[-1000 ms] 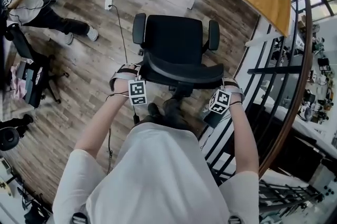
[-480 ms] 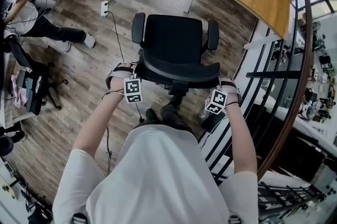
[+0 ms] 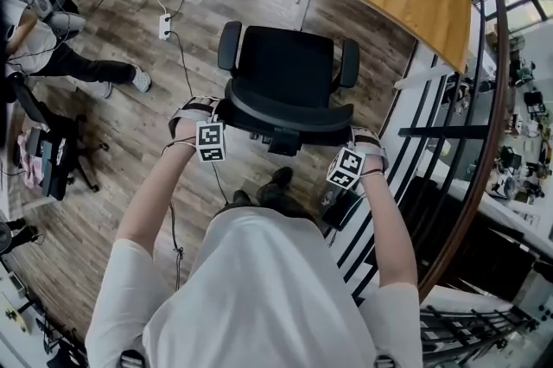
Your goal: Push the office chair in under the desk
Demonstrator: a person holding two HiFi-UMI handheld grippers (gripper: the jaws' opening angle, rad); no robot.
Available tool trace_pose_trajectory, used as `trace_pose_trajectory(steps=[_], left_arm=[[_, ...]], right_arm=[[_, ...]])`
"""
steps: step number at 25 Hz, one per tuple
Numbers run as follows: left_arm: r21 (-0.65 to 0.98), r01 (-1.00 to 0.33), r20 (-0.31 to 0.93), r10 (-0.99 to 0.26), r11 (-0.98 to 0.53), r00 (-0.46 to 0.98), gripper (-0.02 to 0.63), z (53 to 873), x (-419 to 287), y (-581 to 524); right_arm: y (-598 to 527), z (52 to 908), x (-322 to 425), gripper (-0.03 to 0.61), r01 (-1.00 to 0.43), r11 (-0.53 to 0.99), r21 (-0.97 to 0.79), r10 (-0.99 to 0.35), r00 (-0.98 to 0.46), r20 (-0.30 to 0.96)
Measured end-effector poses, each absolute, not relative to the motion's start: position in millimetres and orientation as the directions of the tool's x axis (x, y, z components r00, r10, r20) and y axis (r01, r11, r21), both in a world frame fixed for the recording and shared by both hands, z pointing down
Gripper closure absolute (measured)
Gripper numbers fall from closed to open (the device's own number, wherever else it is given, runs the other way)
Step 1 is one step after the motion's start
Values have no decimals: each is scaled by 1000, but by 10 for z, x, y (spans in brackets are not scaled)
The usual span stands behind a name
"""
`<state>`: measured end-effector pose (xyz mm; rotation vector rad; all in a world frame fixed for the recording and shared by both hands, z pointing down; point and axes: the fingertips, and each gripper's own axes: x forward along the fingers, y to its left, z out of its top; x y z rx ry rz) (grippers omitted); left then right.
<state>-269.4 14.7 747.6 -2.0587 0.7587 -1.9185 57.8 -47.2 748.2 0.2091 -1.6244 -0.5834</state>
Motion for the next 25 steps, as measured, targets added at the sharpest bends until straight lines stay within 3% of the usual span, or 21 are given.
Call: trace_pose_trajectory(steps=[25], left_arm=[[-521,-103,842,-530,-847,100,505,7448,-2116,-1429]], right_arm=[[-1497,7497,1214,474,66,873,482,-478,-72,875]])
